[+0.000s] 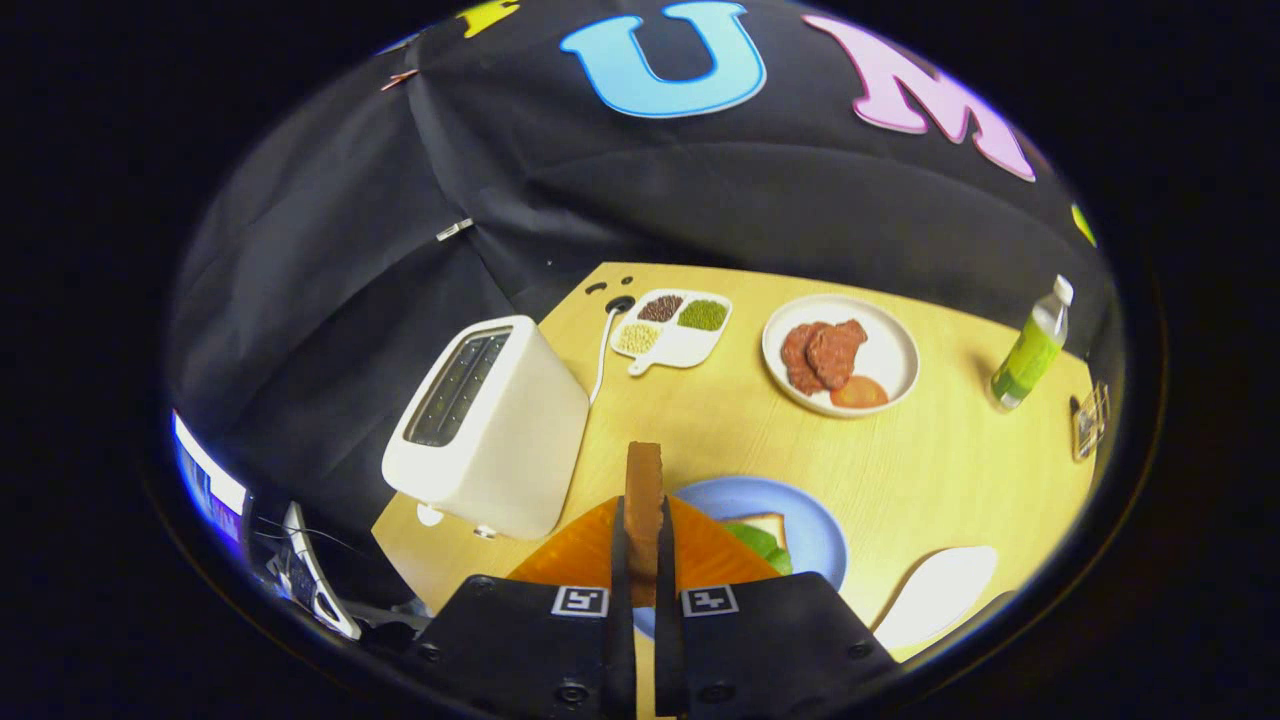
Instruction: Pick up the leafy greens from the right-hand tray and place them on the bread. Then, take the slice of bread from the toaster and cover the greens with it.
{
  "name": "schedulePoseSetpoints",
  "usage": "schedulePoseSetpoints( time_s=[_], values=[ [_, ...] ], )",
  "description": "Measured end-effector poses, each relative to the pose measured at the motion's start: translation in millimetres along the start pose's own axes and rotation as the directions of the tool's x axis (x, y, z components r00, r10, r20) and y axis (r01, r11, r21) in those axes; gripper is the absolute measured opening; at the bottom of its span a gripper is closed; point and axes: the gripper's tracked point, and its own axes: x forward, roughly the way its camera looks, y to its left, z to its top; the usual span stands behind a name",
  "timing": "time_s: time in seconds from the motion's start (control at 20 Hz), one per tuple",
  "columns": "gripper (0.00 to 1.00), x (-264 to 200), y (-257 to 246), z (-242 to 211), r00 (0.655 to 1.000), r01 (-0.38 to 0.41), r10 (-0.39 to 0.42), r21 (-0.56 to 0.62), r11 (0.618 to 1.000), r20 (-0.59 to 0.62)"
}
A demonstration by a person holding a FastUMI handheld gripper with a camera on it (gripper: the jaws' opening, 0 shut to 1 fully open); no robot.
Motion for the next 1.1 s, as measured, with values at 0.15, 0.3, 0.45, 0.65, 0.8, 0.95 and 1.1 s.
schedulePoseSetpoints(
  time_s=[0.15, 0.3, 0.45, 0.65, 0.8, 0.95, 1.1],
  values=[
    [0.12, 8.4, -20.9, -20.4, 1.000, 0.011, -0.011, 0.034, 0.999, -0.026],
    [0.12, 9.8, -36.7, -28.3, 0.999, 0.018, -0.016, 0.077, 0.997, -0.028],
    [0.13, 10.1, -55.8, -34.3, 0.998, 0.056, -0.053, 0.075, 0.996, -0.038],
    [0.23, 7.5, -72.9, -42.8, 0.995, 0.094, -0.093, 0.019, 0.995, -0.044],
    [0.37, 2.1, -84.7, -49.5, 0.990, 0.131, -0.133, -0.037, 0.991, -0.049],
    [0.60, -0.2, -88.9, -54.1, 0.989, 0.135, -0.140, -0.077, 0.988, -0.053],
    [1.00, -13.5, -87.5, -45.3, 0.992, 0.125, -0.127, -0.100, 0.987, -0.010]
  ],
)
